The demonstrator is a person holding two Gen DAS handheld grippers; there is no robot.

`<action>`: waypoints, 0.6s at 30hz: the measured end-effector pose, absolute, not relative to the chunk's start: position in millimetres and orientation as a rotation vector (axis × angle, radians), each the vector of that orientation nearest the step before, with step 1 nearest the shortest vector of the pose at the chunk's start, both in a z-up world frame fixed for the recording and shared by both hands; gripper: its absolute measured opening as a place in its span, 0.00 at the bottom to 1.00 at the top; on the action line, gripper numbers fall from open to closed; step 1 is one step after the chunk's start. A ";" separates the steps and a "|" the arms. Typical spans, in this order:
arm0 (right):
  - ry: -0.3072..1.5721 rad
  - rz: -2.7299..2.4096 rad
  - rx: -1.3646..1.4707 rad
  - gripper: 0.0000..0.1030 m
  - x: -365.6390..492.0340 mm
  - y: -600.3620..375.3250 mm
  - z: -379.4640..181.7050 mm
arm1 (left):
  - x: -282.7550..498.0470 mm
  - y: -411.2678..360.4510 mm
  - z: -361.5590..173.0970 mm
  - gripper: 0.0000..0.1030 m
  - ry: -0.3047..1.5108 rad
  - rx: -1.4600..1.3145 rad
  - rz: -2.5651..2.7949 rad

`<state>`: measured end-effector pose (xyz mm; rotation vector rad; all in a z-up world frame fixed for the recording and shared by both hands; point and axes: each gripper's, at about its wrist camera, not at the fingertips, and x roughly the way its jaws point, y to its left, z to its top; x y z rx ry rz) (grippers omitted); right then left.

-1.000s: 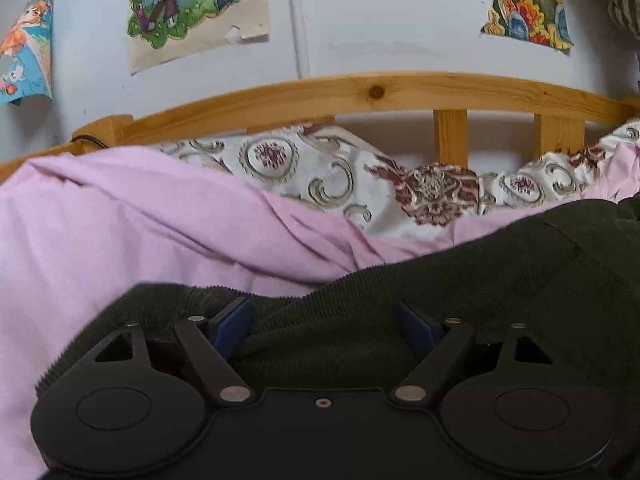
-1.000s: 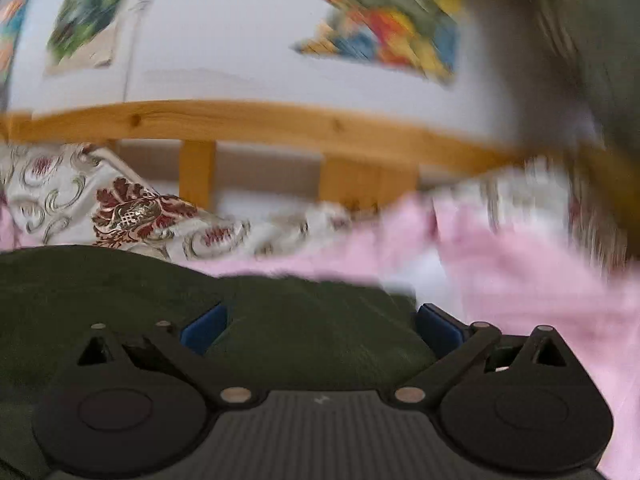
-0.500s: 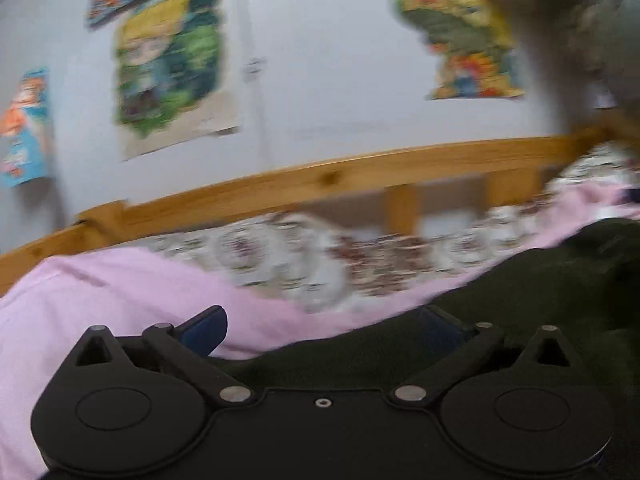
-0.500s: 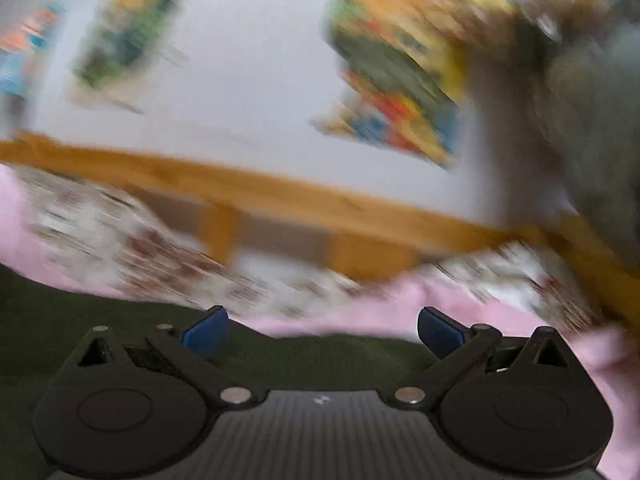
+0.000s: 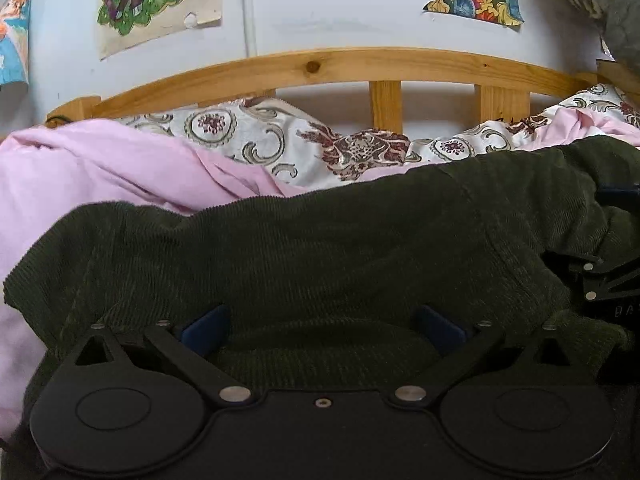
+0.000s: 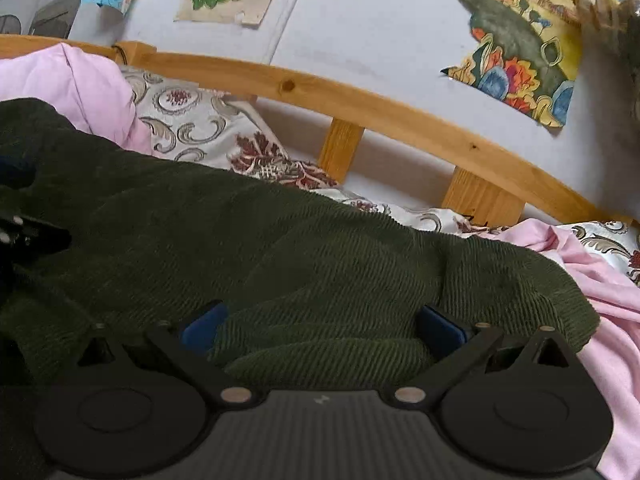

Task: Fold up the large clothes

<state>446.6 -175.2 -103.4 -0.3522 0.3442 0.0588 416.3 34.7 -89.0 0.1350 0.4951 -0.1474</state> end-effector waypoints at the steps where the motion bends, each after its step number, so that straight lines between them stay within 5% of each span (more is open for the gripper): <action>1: 0.342 0.065 -0.344 0.99 444.5 -176.2 -99.3 | 414.3 34.7 -84.8 0.99 0.497 0.143 -0.151; 9: 0.169 -0.019 -0.253 1.00 453.6 -224.0 -20.2 | 424.3 54.7 -8.6 0.99 0.321 0.100 -0.161; 14: 0.356 -0.135 -0.163 0.99 516.4 -258.8 -38.9 | 490.8 52.4 -33.5 0.98 0.390 0.219 0.015; 18: 0.325 -0.148 -0.077 0.99 515.2 -278.5 -73.4 | 497.6 75.0 -67.8 0.99 0.399 0.222 0.035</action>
